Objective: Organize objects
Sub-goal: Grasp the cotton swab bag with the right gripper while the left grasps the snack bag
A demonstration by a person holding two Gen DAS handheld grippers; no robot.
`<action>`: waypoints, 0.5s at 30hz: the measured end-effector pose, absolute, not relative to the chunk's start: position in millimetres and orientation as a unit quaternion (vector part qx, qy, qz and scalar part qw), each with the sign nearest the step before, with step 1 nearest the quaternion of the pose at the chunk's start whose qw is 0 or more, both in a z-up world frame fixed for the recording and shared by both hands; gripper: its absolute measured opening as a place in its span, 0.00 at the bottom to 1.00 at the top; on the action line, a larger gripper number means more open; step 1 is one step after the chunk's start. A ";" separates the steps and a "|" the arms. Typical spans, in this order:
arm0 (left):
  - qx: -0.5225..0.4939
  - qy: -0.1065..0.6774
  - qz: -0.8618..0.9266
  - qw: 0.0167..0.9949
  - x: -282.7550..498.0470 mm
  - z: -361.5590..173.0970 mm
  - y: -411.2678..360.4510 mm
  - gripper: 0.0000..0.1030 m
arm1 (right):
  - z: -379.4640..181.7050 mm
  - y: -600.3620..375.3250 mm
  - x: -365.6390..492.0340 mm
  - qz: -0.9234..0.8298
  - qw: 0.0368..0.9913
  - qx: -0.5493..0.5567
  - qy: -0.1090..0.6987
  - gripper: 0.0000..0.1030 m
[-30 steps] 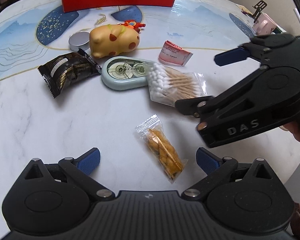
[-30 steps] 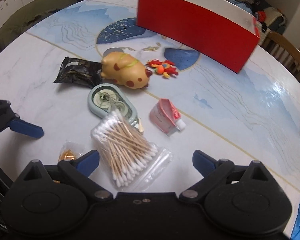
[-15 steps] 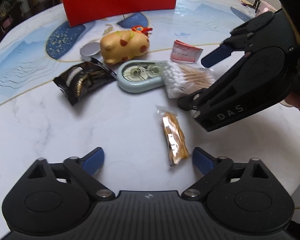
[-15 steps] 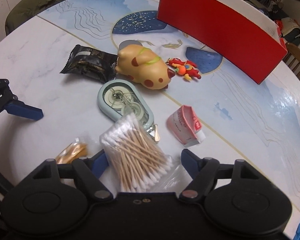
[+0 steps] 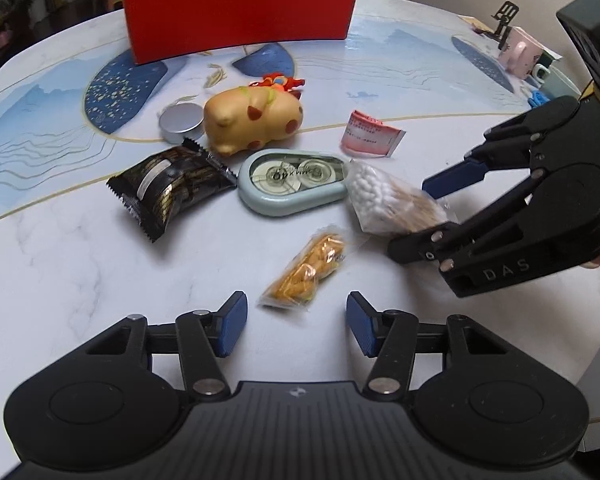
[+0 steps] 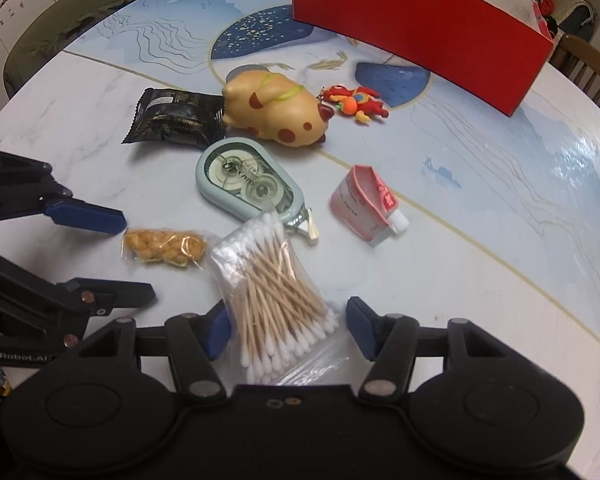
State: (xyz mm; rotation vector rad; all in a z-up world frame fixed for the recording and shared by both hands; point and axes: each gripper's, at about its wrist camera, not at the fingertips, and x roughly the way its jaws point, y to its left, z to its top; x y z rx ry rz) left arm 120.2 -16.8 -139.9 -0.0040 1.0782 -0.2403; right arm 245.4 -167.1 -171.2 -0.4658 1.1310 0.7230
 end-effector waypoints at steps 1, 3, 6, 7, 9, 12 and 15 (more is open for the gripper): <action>0.004 0.512 -0.119 0.850 122.0 -140.0 -17.9 0.53 | -171.0 -167.8 245.1 0.332 0.757 -0.212 0.521 0.58; 0.022 0.510 -0.130 0.850 125.5 -140.3 -21.7 0.53 | -170.9 -168.6 243.9 0.330 0.757 -0.213 0.522 0.57; 0.051 0.508 -0.140 0.849 129.7 -142.1 -27.8 0.53 | -170.7 -170.8 241.0 0.328 0.758 -0.210 0.523 0.56; 0.056 0.507 -0.142 0.849 130.7 -142.4 -28.6 0.53 | -170.4 -171.7 240.5 0.328 0.759 -0.207 0.524 0.55; 0.061 0.505 -0.146 0.848 132.3 -142.7 -29.3 0.53 | -169.6 -173.9 240.3 0.327 0.760 -0.200 0.525 0.54; 0.070 0.502 -0.155 0.848 134.0 -142.6 -31.5 0.45 | -168.5 -176.7 241.3 0.322 0.760 -0.185 0.533 0.53; 0.084 0.500 -0.165 0.846 134.9 -141.6 -36.3 0.31 | -168.0 -178.7 243.6 0.316 0.759 -0.169 0.544 0.53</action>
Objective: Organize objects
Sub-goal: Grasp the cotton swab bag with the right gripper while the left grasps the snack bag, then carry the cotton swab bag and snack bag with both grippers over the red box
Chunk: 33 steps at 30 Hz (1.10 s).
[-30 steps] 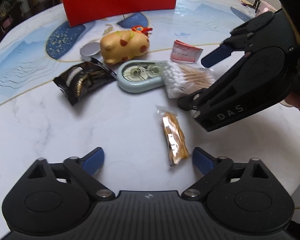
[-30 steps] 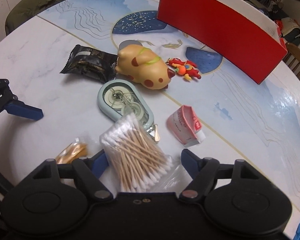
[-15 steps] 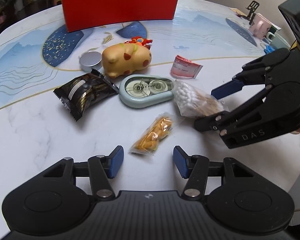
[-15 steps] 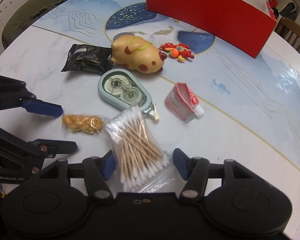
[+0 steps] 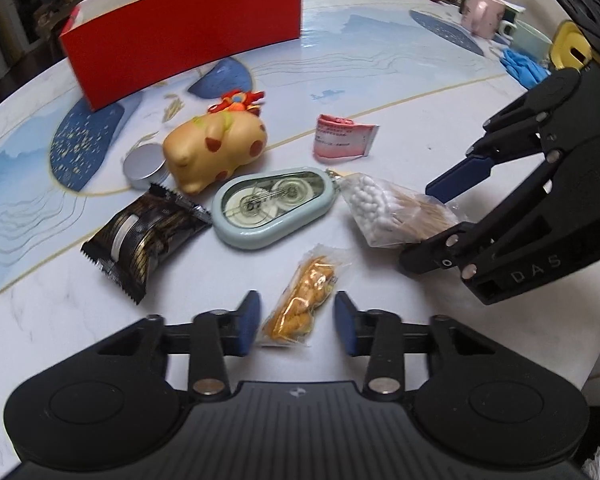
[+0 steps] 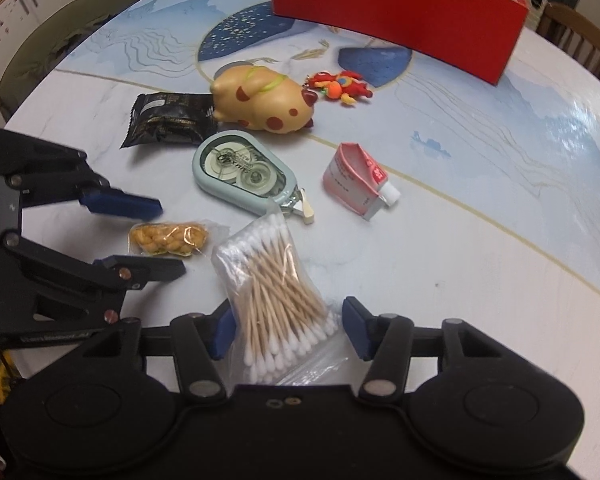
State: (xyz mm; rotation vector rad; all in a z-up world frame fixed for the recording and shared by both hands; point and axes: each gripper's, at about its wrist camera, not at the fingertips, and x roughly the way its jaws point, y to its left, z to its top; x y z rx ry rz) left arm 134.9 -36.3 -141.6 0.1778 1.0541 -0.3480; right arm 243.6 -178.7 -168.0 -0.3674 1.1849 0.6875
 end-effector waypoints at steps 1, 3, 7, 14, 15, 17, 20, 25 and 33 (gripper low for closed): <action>0.085 0.501 -0.168 0.845 135.7 -141.4 -36.8 0.31 | -167.8 -179.0 243.9 0.314 0.759 -0.165 0.546 0.53; 0.087 0.502 -0.167 0.844 136.9 -140.8 -37.7 0.20 | -167.0 -179.1 244.0 0.311 0.760 -0.158 0.548 0.51; 0.064 0.506 -0.160 0.845 140.5 -140.1 -31.6 0.19 | -163.9 -180.0 242.7 0.304 0.766 -0.145 0.547 0.41; 0.001 0.510 -0.152 0.847 144.9 -131.9 -20.6 0.18 | -152.6 -185.0 241.8 0.284 0.781 -0.113 0.545 0.28; -0.006 0.508 -0.153 0.848 145.2 -129.2 -19.5 0.18 | -150.0 -185.6 241.3 0.283 0.783 -0.111 0.543 0.28; -0.020 0.507 -0.153 0.848 146.6 -124.2 -17.8 0.18 | -144.0 -186.7 240.8 0.280 0.788 -0.105 0.538 0.28; -0.032 0.502 -0.153 0.851 148.6 -115.4 -16.3 0.18 | -133.4 -187.4 242.5 0.276 0.794 -0.096 0.533 0.28; -0.041 0.482 -0.145 0.863 154.3 -94.4 -15.1 0.18 | -112.9 -186.9 249.0 0.277 0.801 -0.075 0.525 0.28; -0.044 0.455 -0.127 0.880 179.9 -56.0 -7.9 0.18 | -74.6 -177.2 271.6 0.275 0.825 -0.083 0.487 0.28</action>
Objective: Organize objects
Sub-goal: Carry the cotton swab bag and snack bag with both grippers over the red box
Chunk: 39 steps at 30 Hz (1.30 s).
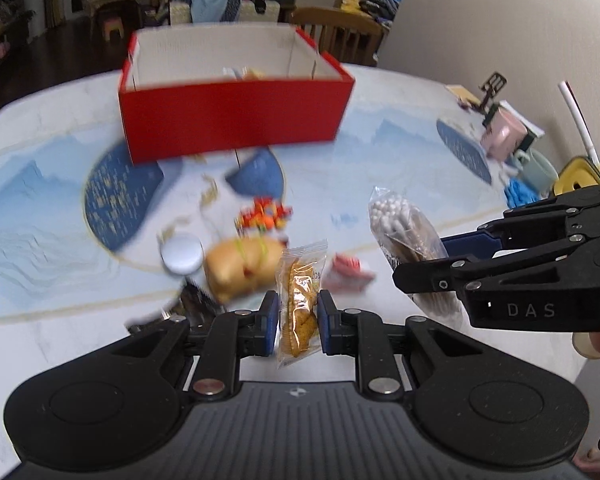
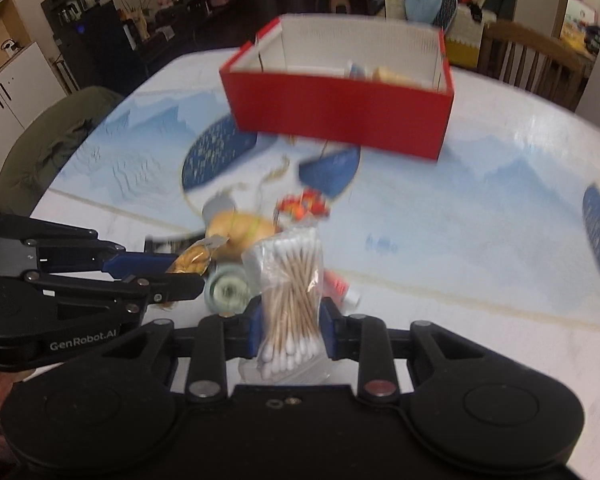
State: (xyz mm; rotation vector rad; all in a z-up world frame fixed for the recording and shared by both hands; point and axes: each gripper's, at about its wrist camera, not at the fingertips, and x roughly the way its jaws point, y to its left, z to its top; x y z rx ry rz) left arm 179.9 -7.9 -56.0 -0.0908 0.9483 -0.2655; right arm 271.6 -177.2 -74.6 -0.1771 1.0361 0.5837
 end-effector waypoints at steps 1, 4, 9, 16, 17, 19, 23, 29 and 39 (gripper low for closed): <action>-0.041 0.448 -0.124 0.885 184.1 -50.1 -6.8 0.18 | -68.9 -175.9 276.0 0.275 0.829 -0.083 0.480 0.28; -0.046 0.430 -0.117 0.894 198.8 -32.4 -1.6 0.18 | -53.2 -171.6 288.8 0.278 0.839 -0.083 0.460 0.28; -0.044 0.407 -0.103 0.907 227.1 -9.4 5.1 0.18 | -35.1 -164.6 313.0 0.280 0.852 -0.081 0.435 0.28; -0.034 0.396 -0.088 0.913 268.1 5.5 11.0 0.18 | -22.4 -155.0 351.3 0.274 0.861 -0.083 0.420 0.28; -0.032 0.397 -0.085 0.913 274.4 5.6 11.6 0.18 | -21.5 -153.1 356.0 0.273 0.862 -0.083 0.419 0.28; -0.028 0.399 -0.080 0.913 287.1 5.3 12.6 0.18 | -20.7 -149.5 364.9 0.273 0.863 -0.083 0.417 0.28; -0.022 0.399 -0.072 0.914 308.7 5.6 15.9 0.18 | -18.5 -143.9 383.3 0.274 0.864 -0.075 0.416 0.28; -0.014 0.406 -0.063 0.912 345.0 5.8 23.4 0.18 | -16.4 -134.7 418.6 0.268 0.868 -0.070 0.413 0.28; -0.007 0.427 -0.040 0.903 404.3 -7.5 36.5 0.18 | -33.7 -121.2 482.4 0.246 0.870 -0.059 0.423 0.28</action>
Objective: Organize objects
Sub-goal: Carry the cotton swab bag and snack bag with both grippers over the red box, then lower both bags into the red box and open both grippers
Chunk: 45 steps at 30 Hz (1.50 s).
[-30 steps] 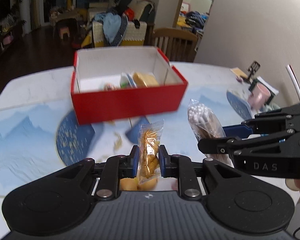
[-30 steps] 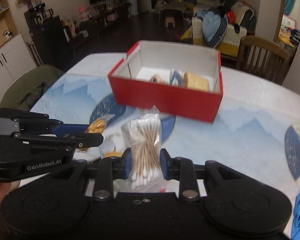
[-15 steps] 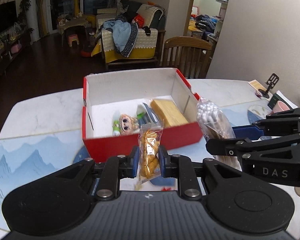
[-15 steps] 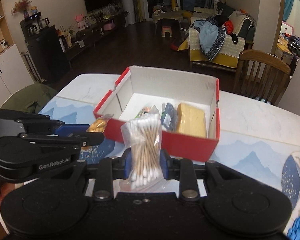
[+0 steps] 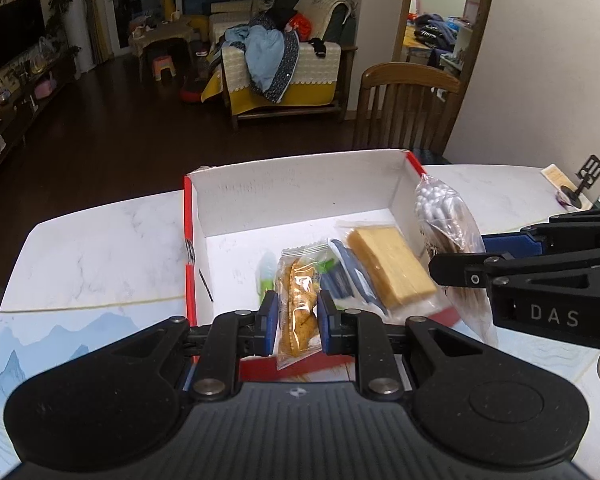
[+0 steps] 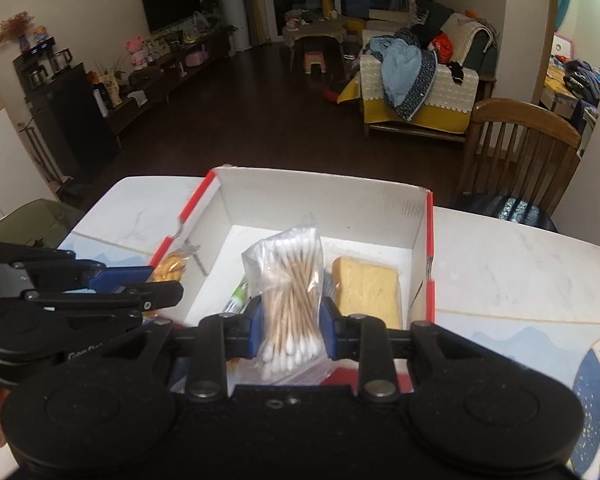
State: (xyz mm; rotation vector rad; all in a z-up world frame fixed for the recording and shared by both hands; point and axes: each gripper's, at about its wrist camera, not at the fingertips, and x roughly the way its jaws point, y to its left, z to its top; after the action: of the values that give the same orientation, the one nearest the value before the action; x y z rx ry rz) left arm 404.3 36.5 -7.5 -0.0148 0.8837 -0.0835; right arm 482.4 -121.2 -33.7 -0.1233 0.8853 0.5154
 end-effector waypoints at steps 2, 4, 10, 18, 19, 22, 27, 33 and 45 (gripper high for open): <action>-0.001 0.432 -0.039 0.901 415.8 -12.7 35.7 0.18 | -39.9 -119.2 493.2 0.241 0.870 -0.058 0.426 0.28; 0.008 0.437 -0.037 0.899 427.1 -18.6 33.3 0.18 | -46.5 -117.5 504.2 0.233 0.870 -0.057 0.431 0.28; 0.016 0.459 -0.035 0.888 455.8 -39.1 29.2 0.18 | -70.9 -113.0 534.7 0.221 0.861 -0.052 0.455 0.28; 0.029 0.492 -0.026 0.870 485.2 -70.4 26.8 0.18 | -107.1 -111.3 561.0 0.201 0.849 -0.054 0.485 0.28; 0.032 0.495 -0.024 0.868 487.6 -73.9 26.3 0.18 | -111.1 -111.1 564.0 0.198 0.848 -0.055 0.489 0.28; 0.037 0.503 -0.022 0.863 494.8 -82.7 26.8 0.18 | -121.6 -110.3 568.4 0.194 0.844 -0.058 0.497 0.28; 0.045 0.515 -0.020 0.856 499.5 -93.0 26.1 0.18 | -131.6 -105.4 570.0 0.194 0.842 -0.065 0.499 0.30; 0.048 0.534 -0.009 0.844 501.2 -103.1 23.8 0.18 | -133.7 -102.9 570.4 0.194 0.844 -0.073 0.495 0.33; 0.038 0.547 0.001 0.836 509.6 -107.7 35.5 0.19 | -129.9 -109.1 566.3 0.196 0.843 -0.077 0.495 0.42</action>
State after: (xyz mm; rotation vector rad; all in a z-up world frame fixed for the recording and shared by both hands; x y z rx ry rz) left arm 509.6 35.5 -107.7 0.0810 1.1585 0.0020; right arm 566.3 -109.1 -129.9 -0.1627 1.0461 0.4133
